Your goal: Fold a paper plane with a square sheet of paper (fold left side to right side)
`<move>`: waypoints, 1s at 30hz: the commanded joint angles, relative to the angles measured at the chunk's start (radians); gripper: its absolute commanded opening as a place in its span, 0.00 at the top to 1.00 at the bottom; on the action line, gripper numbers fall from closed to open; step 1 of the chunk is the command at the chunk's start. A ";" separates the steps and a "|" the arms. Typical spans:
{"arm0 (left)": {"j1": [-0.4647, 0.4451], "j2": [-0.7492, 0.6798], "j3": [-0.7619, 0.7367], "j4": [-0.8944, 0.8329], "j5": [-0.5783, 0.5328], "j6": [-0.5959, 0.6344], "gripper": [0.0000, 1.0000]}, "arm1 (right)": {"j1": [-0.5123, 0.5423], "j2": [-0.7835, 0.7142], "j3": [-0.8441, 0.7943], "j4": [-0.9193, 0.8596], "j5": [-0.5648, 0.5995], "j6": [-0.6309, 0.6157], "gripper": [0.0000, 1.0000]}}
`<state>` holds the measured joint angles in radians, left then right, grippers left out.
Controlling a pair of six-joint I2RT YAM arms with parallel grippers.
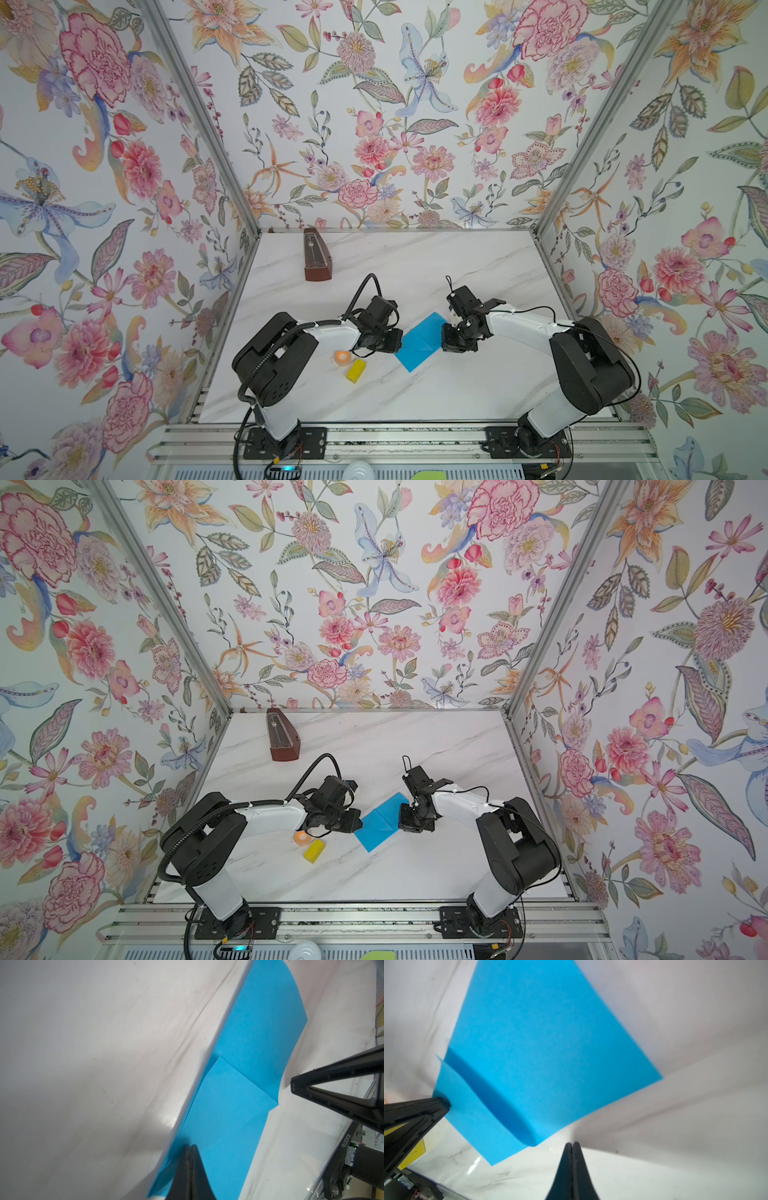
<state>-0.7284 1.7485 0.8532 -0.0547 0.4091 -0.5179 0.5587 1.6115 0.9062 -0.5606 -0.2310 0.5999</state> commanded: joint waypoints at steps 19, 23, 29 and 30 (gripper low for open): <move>0.013 0.054 -0.045 -0.167 -0.070 -0.001 1.00 | 0.202 0.202 0.198 0.035 -0.004 0.175 0.97; 0.013 0.054 -0.045 -0.170 -0.072 0.000 1.00 | 0.195 0.203 0.164 0.034 0.004 0.174 0.97; 0.014 0.054 -0.048 -0.177 -0.077 0.004 1.00 | 0.189 0.194 0.121 0.029 0.003 0.164 0.97; 0.014 0.054 -0.048 -0.177 -0.078 0.003 1.00 | 0.187 0.191 0.114 0.027 0.005 0.161 0.97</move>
<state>-0.7284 1.7485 0.8532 -0.0547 0.4088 -0.5179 0.7494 1.8004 1.0641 -0.4889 -0.2325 0.7639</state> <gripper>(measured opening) 0.048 0.047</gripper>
